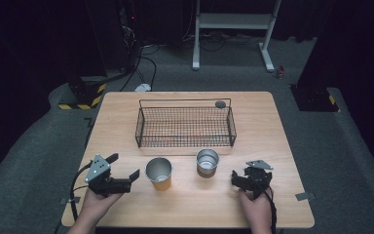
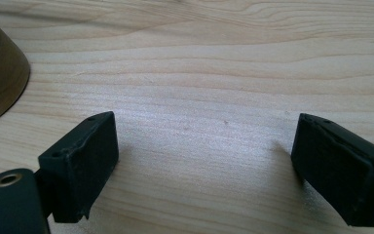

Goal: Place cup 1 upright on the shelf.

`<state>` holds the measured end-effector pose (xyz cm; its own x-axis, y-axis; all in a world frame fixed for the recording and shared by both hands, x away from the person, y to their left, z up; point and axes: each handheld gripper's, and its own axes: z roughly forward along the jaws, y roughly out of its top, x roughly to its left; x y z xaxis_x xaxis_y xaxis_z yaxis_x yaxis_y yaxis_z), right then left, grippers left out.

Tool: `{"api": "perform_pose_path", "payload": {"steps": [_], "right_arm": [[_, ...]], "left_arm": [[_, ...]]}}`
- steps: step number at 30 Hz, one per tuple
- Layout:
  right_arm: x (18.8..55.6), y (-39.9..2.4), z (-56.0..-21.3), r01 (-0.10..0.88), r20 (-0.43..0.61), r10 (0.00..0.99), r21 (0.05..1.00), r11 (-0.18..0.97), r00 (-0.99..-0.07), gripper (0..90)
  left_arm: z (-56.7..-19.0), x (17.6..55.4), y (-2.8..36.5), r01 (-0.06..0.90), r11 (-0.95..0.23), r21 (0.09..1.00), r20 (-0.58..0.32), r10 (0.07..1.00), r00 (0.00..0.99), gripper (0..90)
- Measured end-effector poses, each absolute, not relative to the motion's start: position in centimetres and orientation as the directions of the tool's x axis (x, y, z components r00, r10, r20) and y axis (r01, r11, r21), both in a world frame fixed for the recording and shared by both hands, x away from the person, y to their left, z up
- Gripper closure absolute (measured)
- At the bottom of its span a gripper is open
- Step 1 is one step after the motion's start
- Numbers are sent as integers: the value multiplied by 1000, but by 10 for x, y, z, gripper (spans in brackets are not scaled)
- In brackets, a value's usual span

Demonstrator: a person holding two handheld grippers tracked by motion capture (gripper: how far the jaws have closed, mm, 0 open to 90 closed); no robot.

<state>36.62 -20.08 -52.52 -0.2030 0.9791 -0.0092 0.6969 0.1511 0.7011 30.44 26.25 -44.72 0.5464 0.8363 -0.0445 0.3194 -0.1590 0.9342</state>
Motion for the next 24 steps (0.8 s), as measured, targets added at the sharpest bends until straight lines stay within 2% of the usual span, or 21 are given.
{"api": "perform_pose_path", "payload": {"steps": [24], "right_arm": [[364,-202,-525,693,-13,977,703,162,-215,97]], "left_arm": [[-454,301,226,313,-221,924,-32,769,638,0]]}}
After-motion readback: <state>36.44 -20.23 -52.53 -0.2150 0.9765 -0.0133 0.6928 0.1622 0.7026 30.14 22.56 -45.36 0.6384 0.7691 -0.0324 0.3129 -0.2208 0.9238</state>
